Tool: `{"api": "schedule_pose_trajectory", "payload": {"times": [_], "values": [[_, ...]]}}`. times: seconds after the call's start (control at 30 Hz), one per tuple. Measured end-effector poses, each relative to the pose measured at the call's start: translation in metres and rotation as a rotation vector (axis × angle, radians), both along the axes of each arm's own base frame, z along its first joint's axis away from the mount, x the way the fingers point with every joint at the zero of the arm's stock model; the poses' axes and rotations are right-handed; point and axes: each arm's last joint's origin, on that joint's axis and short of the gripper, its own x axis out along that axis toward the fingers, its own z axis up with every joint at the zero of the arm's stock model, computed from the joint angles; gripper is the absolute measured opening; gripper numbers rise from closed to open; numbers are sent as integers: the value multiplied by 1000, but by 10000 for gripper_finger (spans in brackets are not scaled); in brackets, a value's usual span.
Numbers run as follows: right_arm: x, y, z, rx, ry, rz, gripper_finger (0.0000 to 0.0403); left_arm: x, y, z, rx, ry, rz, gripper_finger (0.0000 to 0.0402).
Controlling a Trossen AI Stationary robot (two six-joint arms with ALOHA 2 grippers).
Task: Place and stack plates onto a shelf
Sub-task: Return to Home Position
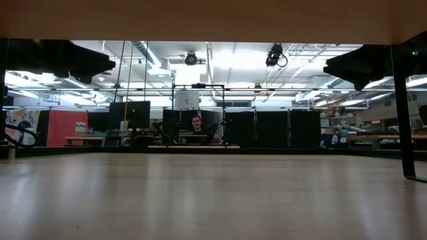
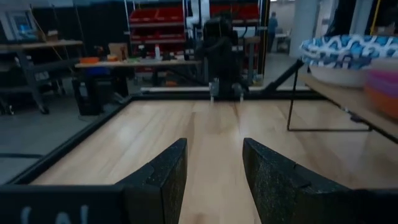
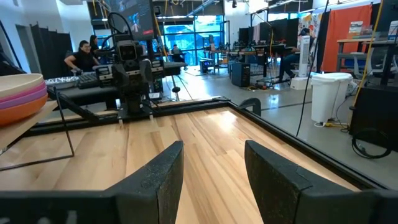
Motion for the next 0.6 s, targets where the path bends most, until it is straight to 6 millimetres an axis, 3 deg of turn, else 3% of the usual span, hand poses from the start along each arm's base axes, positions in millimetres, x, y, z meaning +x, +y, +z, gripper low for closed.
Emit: {"api": "schedule_pose_trajectory", "payload": {"times": [0.6], "values": [[0, 0, 0, 0, -1, 0, 176, -2, -2, 3, 10, -41, -24, 162]]}}
